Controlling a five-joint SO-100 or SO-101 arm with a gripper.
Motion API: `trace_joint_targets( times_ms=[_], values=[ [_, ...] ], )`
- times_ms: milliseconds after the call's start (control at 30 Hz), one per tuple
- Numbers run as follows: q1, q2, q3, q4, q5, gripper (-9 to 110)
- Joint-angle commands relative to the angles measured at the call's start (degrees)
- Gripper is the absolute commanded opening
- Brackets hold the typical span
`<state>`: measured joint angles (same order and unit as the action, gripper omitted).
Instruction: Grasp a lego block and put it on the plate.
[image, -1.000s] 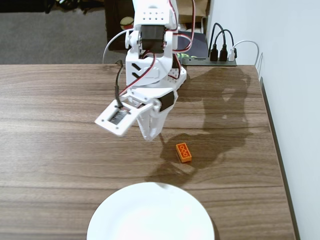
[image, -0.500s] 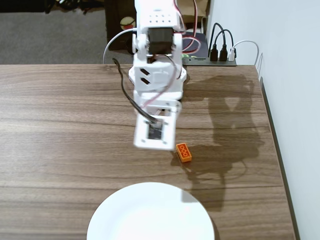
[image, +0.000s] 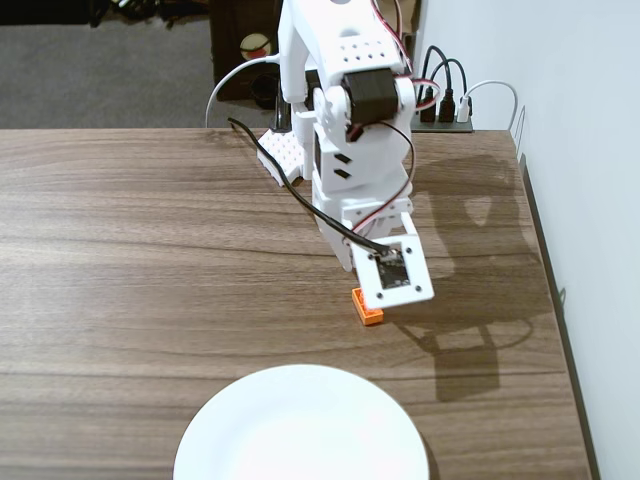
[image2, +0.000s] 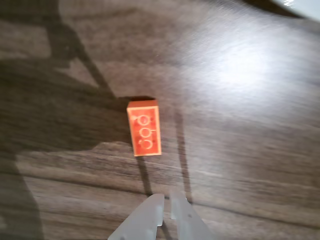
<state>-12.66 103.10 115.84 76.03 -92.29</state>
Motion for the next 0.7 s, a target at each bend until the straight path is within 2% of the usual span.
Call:
trace_joint_targets(
  times_ms=[0,267,667],
  values=[
    [-0.9,-0.4,-0.1,-0.2,-0.8,4],
    [-0.7,-1.6,0.6,-2.2,-2.2,24],
    [2.1,-5.6,0.6,-9.1,-3.0,26]
  ],
)
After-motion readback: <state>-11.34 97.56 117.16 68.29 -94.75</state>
